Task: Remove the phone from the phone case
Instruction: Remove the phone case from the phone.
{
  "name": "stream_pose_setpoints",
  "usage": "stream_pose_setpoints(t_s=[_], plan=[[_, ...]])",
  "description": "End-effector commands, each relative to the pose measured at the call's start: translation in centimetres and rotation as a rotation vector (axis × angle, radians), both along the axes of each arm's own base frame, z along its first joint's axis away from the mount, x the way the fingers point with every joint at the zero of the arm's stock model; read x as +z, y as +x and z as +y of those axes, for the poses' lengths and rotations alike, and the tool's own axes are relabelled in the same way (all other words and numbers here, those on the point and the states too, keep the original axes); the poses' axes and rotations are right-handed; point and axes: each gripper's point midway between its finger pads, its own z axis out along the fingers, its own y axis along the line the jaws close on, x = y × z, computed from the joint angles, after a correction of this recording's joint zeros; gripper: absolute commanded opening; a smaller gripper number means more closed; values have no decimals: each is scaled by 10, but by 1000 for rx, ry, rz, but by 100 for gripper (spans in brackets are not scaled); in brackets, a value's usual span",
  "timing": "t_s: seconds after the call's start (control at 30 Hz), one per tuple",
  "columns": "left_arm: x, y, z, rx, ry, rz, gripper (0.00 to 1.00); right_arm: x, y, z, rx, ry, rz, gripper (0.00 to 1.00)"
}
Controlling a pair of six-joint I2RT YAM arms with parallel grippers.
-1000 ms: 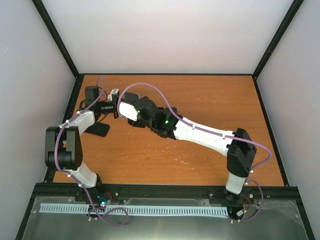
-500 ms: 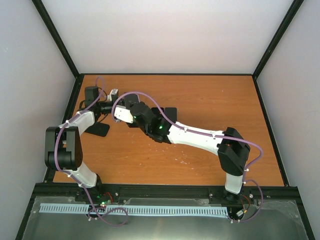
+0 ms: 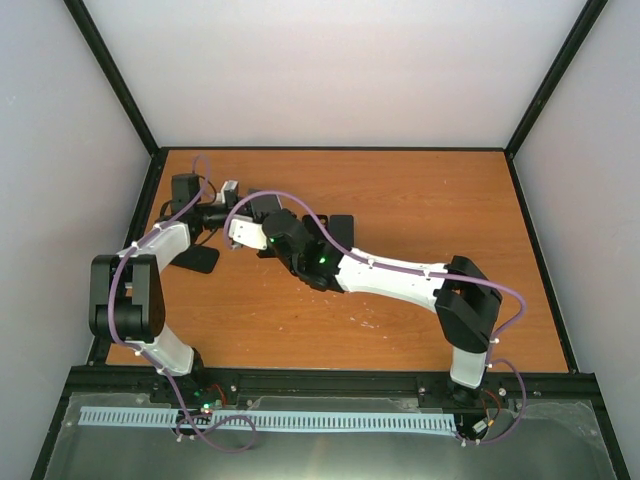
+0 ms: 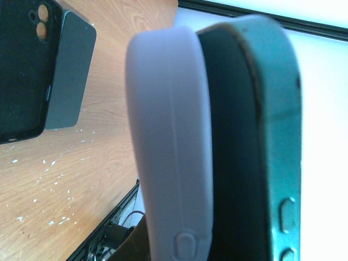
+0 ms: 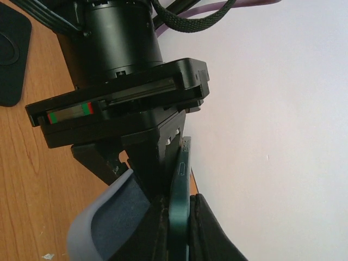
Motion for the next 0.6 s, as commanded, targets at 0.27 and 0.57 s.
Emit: stream_pose_setpoints(t_s=[0.27,0.57], plan=[[13,3,3,-18,92,-185,1,101,7,-43,-53,240,92,3],[6,9,9,8,197,-254,1,133,18,-60,-68,318,118,3]])
